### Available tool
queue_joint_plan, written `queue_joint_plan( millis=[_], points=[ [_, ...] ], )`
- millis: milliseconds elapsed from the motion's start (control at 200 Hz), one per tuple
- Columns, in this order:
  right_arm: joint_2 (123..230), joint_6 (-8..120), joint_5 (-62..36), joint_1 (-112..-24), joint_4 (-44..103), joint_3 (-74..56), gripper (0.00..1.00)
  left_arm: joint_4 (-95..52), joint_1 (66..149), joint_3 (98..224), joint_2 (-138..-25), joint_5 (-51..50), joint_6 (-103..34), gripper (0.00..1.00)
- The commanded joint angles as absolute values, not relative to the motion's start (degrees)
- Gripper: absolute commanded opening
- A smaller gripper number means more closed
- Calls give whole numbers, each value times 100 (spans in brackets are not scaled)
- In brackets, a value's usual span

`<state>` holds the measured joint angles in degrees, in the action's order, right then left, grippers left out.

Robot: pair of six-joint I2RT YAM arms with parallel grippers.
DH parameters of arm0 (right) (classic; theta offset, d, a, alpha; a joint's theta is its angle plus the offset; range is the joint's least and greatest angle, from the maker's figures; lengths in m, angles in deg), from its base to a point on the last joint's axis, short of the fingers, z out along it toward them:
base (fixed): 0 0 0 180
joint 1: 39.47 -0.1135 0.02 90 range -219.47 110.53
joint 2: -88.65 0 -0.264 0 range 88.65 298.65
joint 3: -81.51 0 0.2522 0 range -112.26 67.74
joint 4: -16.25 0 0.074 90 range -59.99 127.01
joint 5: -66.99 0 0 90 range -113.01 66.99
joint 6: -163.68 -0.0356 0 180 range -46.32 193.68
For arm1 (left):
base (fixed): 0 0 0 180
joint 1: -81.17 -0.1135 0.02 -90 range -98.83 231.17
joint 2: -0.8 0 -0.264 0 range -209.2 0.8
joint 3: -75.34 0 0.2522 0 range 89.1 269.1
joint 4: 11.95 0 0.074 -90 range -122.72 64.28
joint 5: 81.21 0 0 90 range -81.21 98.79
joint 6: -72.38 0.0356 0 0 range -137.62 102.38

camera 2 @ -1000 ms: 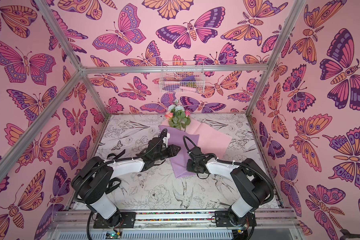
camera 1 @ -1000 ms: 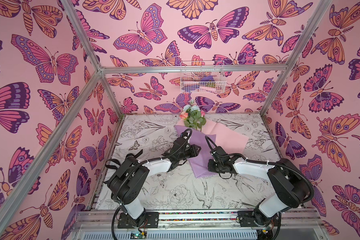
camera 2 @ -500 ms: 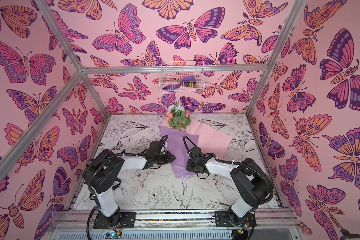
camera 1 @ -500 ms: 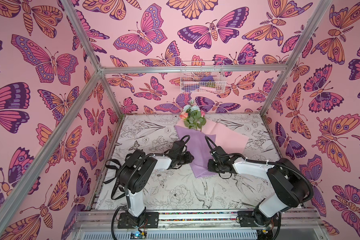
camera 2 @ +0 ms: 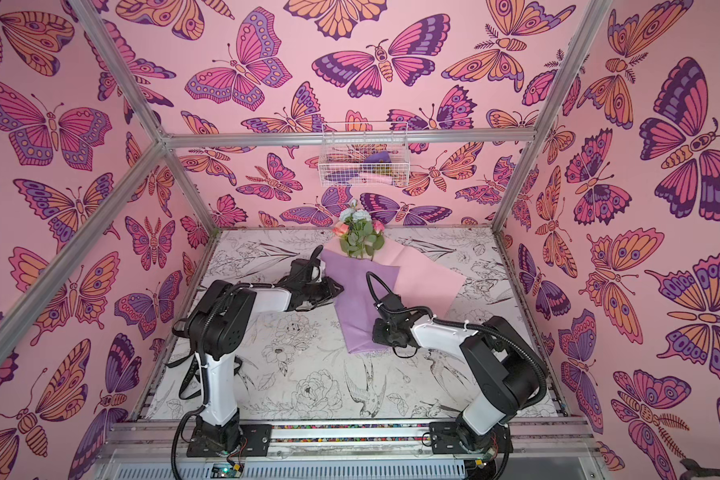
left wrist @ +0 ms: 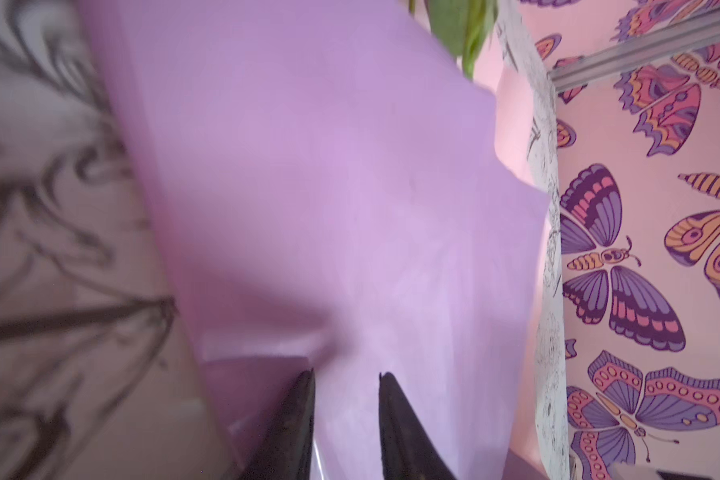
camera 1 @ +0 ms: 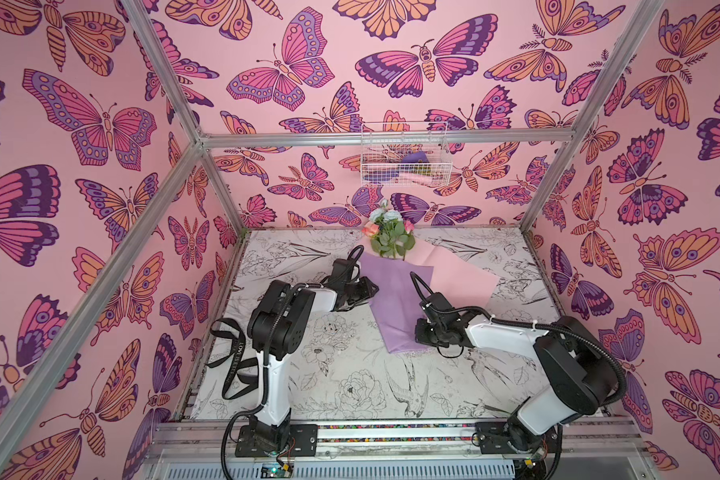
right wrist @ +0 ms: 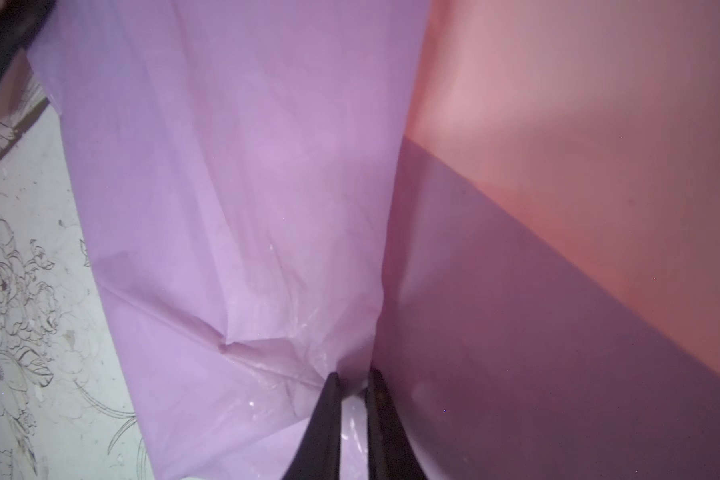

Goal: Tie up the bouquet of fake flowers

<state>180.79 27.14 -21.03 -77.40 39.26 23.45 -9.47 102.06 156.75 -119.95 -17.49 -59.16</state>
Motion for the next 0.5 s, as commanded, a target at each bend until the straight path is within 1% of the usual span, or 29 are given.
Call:
queue_joint_plan(
  millis=[0, 245, 265, 491],
  points=[
    [18146, 2613, -2030, -7770, 4348, 2381, 16, -1575, 9947, 16045, -12606, -1400, -5890, 32],
    [17918, 2732, -2124, -7769, 4900, 2128, 17, -1839, 9681, 16883, -13124, -1337, -6130, 35],
    [17745, 2763, -2154, -7757, 4972, 2075, 17, -1888, 9667, 16939, -13141, -1301, -6130, 35],
    [17478, 3384, -2804, -7667, 5923, 1054, 28, -2114, 9569, 17409, -13294, -1244, -6121, 39]
  ],
)
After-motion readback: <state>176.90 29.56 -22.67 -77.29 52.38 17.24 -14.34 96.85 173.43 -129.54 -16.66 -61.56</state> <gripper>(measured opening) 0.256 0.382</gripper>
